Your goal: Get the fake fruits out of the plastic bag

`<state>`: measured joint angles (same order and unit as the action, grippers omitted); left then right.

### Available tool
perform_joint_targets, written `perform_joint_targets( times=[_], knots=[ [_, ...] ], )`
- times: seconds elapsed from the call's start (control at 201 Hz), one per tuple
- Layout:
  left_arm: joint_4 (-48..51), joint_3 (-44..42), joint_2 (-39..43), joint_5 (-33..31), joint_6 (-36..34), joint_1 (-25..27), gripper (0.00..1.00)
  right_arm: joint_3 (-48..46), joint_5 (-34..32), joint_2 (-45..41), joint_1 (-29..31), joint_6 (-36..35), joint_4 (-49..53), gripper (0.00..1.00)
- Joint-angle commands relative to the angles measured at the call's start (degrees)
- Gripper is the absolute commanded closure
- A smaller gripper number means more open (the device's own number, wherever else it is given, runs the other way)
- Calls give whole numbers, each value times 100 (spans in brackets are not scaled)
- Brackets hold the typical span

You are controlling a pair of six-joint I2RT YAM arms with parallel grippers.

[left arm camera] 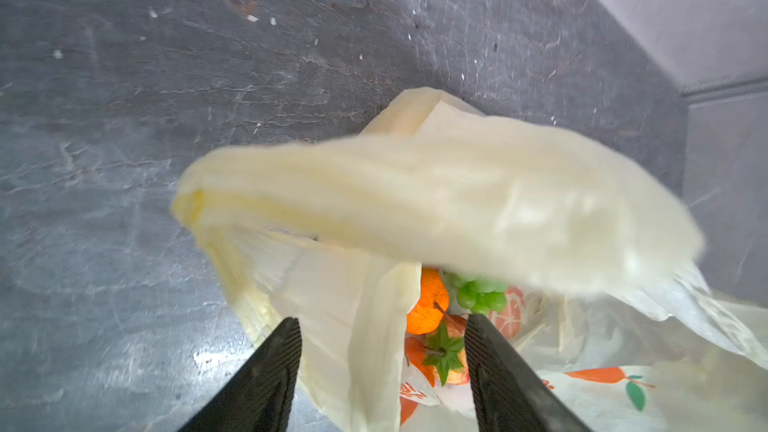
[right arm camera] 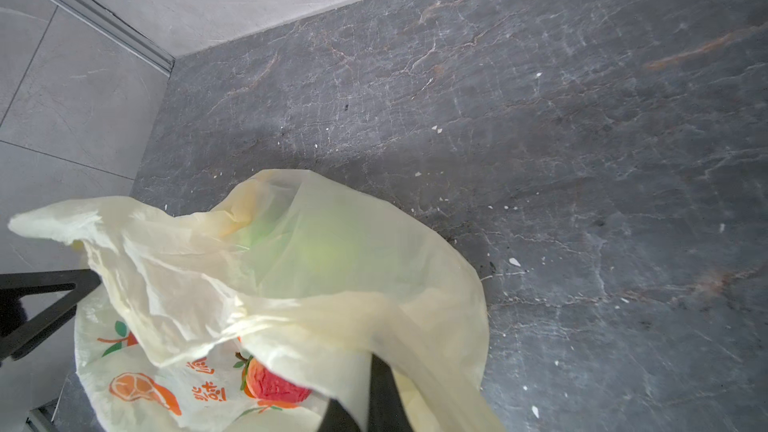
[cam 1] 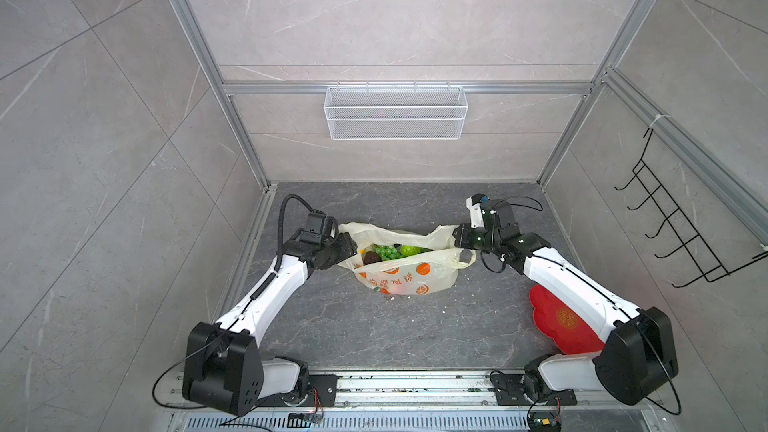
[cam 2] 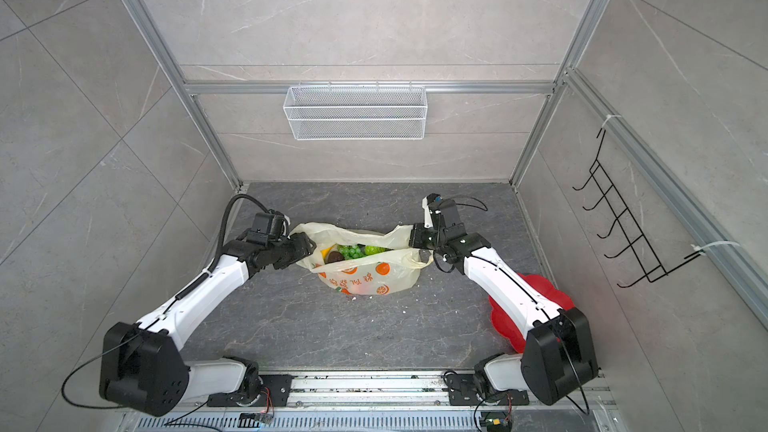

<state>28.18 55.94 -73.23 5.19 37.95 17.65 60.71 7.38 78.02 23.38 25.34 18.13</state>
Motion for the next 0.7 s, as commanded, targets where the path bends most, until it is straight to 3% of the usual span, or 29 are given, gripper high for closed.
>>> perform_joint_targets(
  times=[0.0, 0.324, 0.448, 0.577, 0.697],
  knots=[
    [507, 27, 231, -542, 498, 267, 25, -205, -282, -251, 291, -267, -23, 100],
    [405, 232, -715, -697, 617, 529, 25, -670, -631, -795, 650, -293, -300, 100],
    [-96, 11, -892, -551, 560, 529, 45, -792, -545, -957, 657, -237, -380, 100],
    [-788, -476, -645, -355, 606, 471, 73, -920, -1039, -1055, 422, 110, -202, 100],
    [-1577, -1126, -285, -218, 522, 442, 91, -1223, 143, -931, -481, 649, -678, 100]
  ],
)
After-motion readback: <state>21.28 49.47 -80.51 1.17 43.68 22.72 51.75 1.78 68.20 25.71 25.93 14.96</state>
